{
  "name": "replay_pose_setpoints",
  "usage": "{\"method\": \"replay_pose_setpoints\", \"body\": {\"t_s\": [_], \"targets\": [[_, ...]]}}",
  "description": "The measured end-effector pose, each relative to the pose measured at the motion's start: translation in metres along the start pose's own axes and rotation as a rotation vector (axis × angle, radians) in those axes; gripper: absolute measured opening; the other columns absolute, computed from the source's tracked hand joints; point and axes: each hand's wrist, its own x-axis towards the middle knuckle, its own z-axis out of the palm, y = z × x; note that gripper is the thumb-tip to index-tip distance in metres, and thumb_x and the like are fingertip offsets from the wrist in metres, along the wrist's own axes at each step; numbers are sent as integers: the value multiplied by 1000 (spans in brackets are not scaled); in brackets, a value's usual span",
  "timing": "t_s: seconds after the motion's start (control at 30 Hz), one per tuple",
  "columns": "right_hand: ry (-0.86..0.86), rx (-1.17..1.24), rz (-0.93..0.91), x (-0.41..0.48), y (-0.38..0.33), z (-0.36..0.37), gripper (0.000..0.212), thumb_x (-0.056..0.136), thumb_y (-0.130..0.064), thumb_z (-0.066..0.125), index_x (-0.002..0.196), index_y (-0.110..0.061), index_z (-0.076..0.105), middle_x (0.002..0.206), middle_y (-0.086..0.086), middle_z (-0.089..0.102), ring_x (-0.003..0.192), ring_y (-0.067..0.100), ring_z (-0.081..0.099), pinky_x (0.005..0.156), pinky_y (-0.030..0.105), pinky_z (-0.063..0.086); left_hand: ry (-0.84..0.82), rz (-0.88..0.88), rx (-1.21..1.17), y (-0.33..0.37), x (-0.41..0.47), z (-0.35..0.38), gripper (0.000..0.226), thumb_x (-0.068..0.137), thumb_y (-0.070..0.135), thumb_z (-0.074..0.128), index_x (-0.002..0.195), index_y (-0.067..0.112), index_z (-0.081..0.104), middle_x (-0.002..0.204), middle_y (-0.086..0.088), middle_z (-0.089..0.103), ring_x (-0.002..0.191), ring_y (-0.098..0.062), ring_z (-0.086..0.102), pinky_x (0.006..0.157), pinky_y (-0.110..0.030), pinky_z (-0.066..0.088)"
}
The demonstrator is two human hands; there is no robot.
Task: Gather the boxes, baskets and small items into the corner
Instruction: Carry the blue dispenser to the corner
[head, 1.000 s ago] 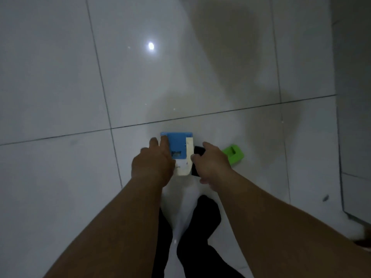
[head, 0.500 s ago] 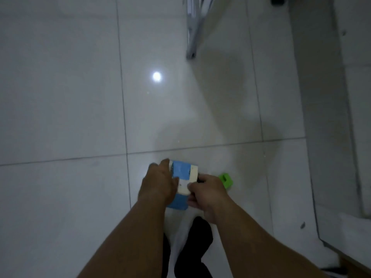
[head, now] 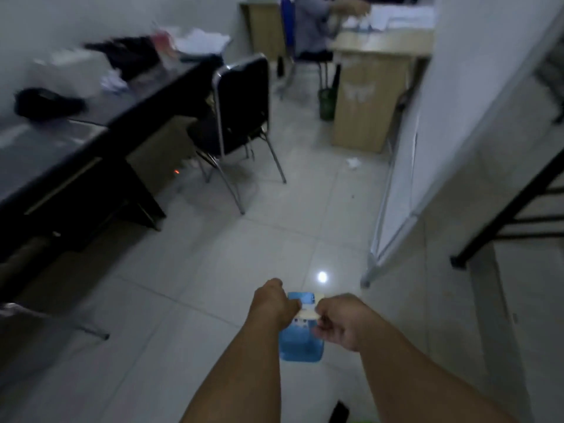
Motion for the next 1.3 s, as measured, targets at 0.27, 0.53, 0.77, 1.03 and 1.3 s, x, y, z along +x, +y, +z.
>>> {"method": "replay_pose_setpoints", "body": {"t_s": [0.27, 0.53, 0.77, 1.03, 1.3], "targets": [[-287, -447, -131, -102, 4, 132, 11, 90, 5, 51, 98, 10, 57, 68, 17, 54, 54, 21, 54, 53, 35, 59, 324, -223, -321, -109, -127, -93, 74, 85, 38, 71, 147, 14, 39, 148, -10, 43, 129, -24, 49, 100, -26, 41], [-603, -850, -195, -211, 130, 349, 9, 93, 2, 52, 99, 5, 57, 66, 14, 54, 55, 18, 54, 47, 31, 56, 721, -504, -497, -313, -304, -167, 63, 85, 40, 71, 137, 12, 46, 138, -10, 51, 120, -25, 54, 92, -28, 45], [-860, -1061, -171, -326, 309, 527, 9, 93, 0, 50, 93, 1, 59, 56, 8, 50, 48, 13, 49, 42, 25, 51, 958, -731, -644, -504, -481, -197, 42, 81, 33, 75, 115, 12, 63, 114, -6, 65, 98, -22, 64, 84, -31, 55], [-921, -1200, -144, -371, 410, 626, 15, 94, 0, 49, 104, 3, 59, 71, 11, 53, 56, 13, 51, 44, 24, 52, 1077, -813, -769, -626, -543, -204, 60, 84, 32, 75, 135, 14, 49, 131, -9, 55, 97, -16, 53, 78, -26, 46], [-907, -1305, -145, -345, 433, 754, 11, 96, -2, 50, 100, 0, 59, 69, 10, 55, 56, 13, 53, 46, 25, 53, 1094, -839, -875, -734, -503, -257, 55, 85, 31, 74, 133, 14, 52, 130, -9, 55, 103, -17, 53, 79, -23, 42]]}}
